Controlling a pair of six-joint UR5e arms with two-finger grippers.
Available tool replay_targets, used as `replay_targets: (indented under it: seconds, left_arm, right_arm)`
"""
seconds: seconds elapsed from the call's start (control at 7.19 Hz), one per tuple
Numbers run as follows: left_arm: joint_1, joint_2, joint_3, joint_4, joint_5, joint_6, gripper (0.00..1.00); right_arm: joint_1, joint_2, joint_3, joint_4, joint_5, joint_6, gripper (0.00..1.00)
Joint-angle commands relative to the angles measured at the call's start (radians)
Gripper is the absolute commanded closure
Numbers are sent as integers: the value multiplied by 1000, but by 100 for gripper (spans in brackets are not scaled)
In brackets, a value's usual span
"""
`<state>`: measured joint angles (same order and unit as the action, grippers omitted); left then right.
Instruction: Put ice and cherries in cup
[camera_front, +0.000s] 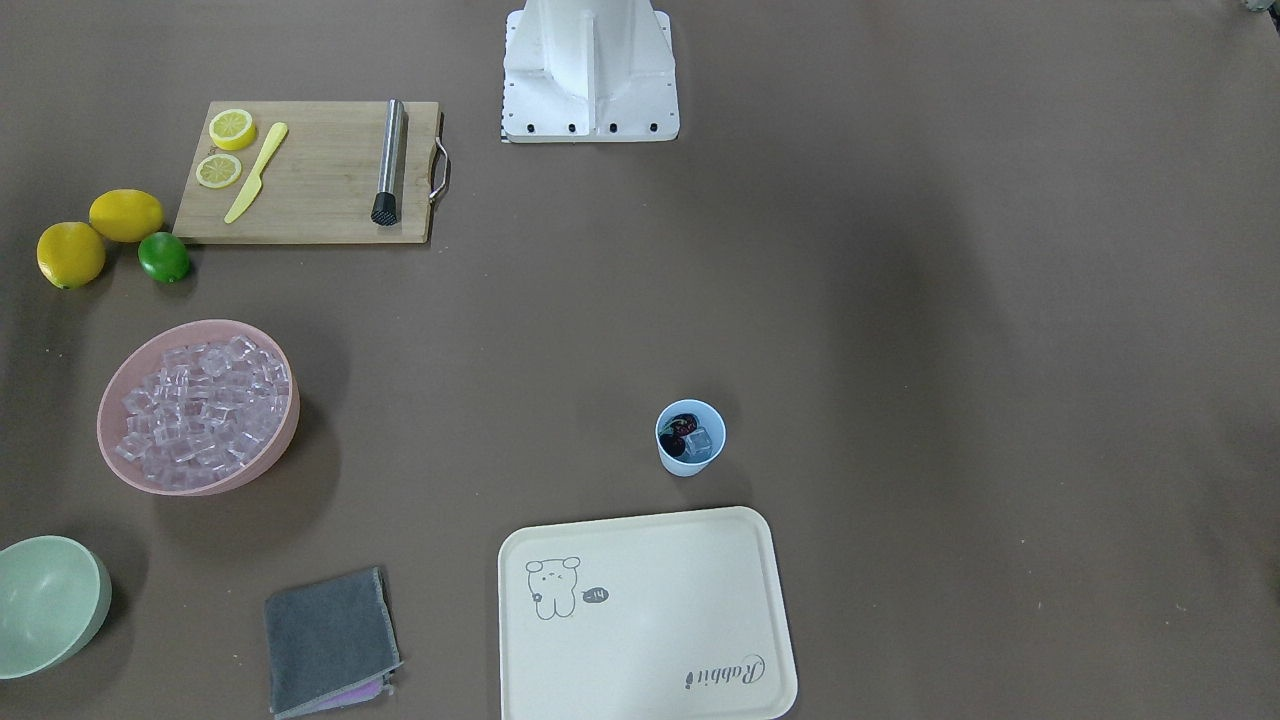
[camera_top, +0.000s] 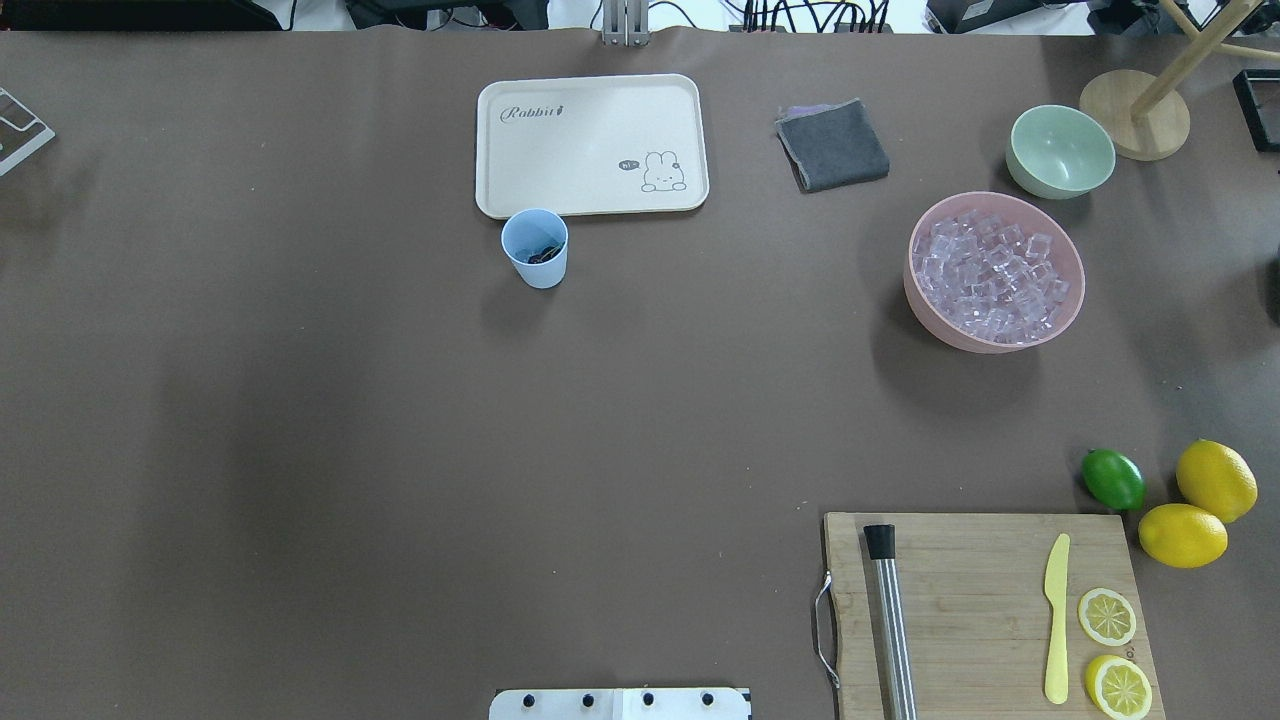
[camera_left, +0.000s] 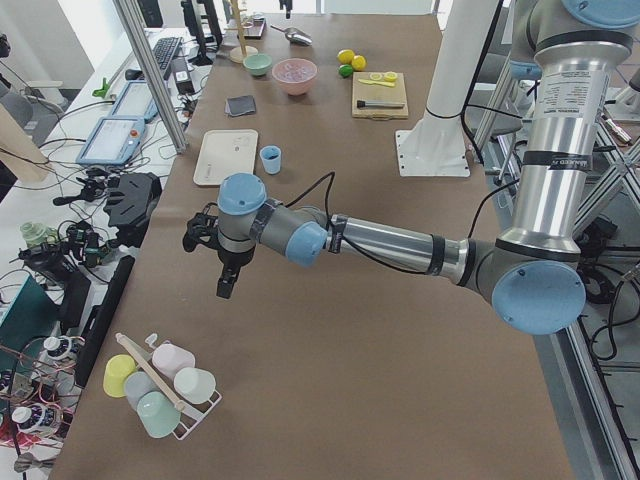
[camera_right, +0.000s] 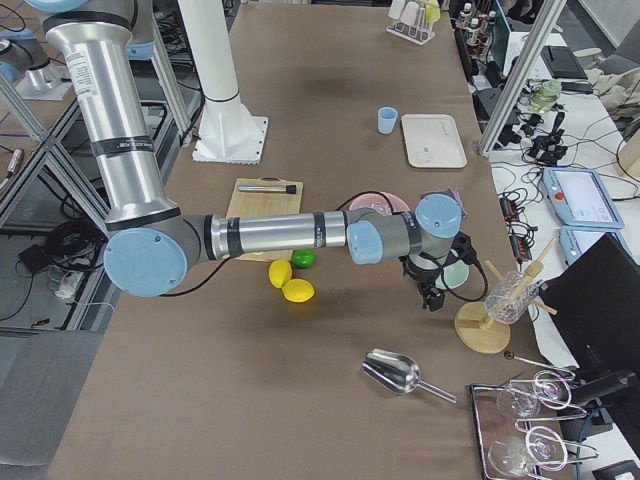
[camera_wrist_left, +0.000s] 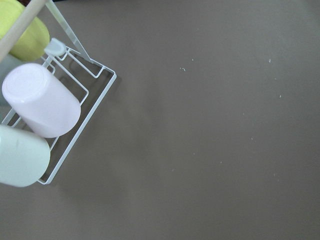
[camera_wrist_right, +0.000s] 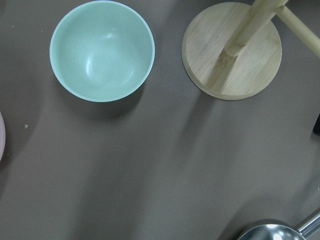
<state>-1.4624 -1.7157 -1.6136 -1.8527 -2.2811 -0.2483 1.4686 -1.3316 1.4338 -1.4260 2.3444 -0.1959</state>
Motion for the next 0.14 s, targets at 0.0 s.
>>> replay_targets:
  seconds: [0.0]
  left_arm:
    - [20,-83,78,47,-7,-5,2]
  right_arm:
    - [-2,3,11,1,3,1,2]
